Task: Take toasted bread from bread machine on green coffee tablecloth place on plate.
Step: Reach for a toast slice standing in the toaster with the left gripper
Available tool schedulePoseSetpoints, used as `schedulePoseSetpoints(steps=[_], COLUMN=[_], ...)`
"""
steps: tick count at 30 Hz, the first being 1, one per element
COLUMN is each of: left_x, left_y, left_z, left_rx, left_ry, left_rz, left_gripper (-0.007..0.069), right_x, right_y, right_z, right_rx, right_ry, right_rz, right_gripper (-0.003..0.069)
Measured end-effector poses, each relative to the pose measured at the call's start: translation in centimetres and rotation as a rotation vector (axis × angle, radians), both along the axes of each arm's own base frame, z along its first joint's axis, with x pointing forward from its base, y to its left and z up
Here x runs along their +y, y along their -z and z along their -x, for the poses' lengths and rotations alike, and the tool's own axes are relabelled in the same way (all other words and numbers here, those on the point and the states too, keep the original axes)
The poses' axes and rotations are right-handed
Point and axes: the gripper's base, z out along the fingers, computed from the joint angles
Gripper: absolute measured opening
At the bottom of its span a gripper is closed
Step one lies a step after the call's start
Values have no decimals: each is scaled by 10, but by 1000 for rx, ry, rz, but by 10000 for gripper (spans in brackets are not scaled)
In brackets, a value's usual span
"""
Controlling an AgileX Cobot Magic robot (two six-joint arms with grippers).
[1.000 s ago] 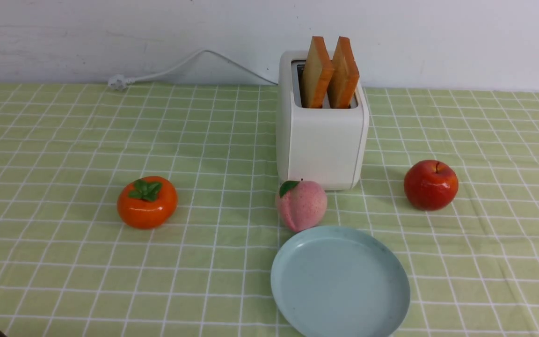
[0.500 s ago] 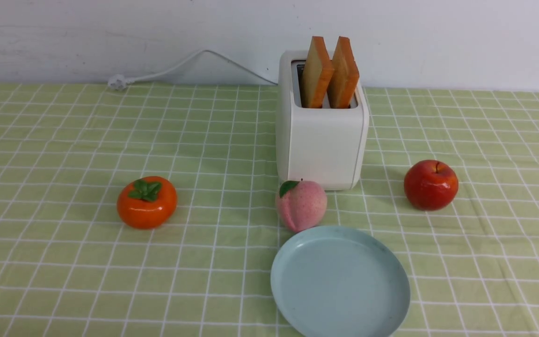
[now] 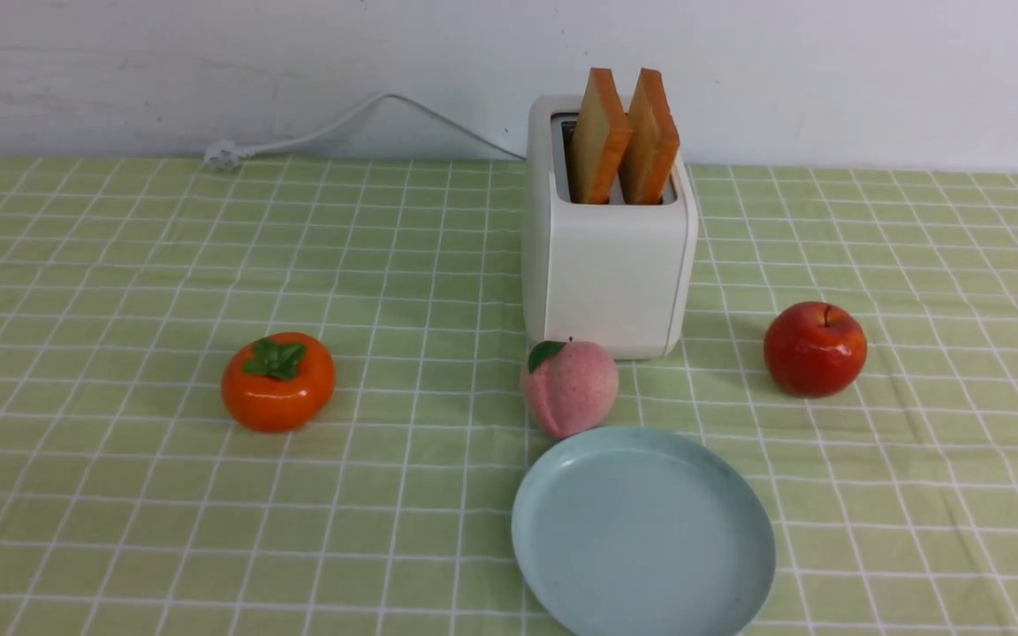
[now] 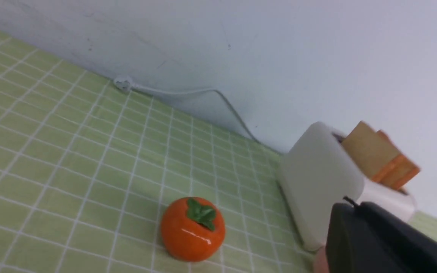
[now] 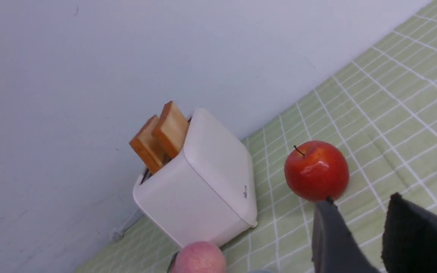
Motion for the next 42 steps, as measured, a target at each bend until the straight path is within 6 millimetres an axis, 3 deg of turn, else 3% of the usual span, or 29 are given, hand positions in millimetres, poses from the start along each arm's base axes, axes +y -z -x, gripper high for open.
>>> schedulePoseSetpoints(steps=[2, 3, 6, 9, 12, 14, 15, 19, 22, 26, 27, 32, 37, 42], left_x=[-1, -5, -16, -41, -79, -92, -114, -147, -174, -197, -210, -236, -253, -261], left_y=[-7, -14, -23, -30, -29, -27, -24, -9, 15, 29, 35, 43, 50, 58], left_z=[-14, -30, -56, -85, -111, -119, -134, -169, -206, -233, -248, -283, -312, -328], left_rx=[21, 44, 65, 32, -45, -72, -123, -155, -106, -104, -120, -155, -165, -147], left_ry=[4, 21, 77, 167, 268, 294, 327, 342, 353, 396, 431, 445, 429, 407], left_rz=[-41, -73, -97, -111, -114, -119, -125, -130, -120, -151, -189, -204, -267, -331], left_gripper=[-13, -13, -13, -13, -13, -13, -13, 1, 90, 204, 281, 407, 427, 428], right_x=[2, 5, 9, 13, 16, 17, 19, 22, 24, 25, 26, 26, 26, 25], right_y=[-12, -28, -52, -73, -85, -86, -87, -89, -90, -91, -92, -94, -95, -96], right_z=[1, 2, 3, 4, 6, 6, 6, 7, 7, 7, 8, 7, 6, 6], right_rx=[29, 63, 140, 203, 194, 183, 168, 148, 122, 101, 87, 58, 42, 37], right_ry=[-25, -56, -124, -201, -248, -257, -274, -297, -317, -332, -338, -329, -318, -313], right_rz=[36, 117, 298, 498, 589, 598, 597, 593, 624, 644, 653, 652, 668, 669], right_gripper=[175, 133, 66, 11, -1, -1, -1, -1, 1, 2, 3, 5, 5, 8])
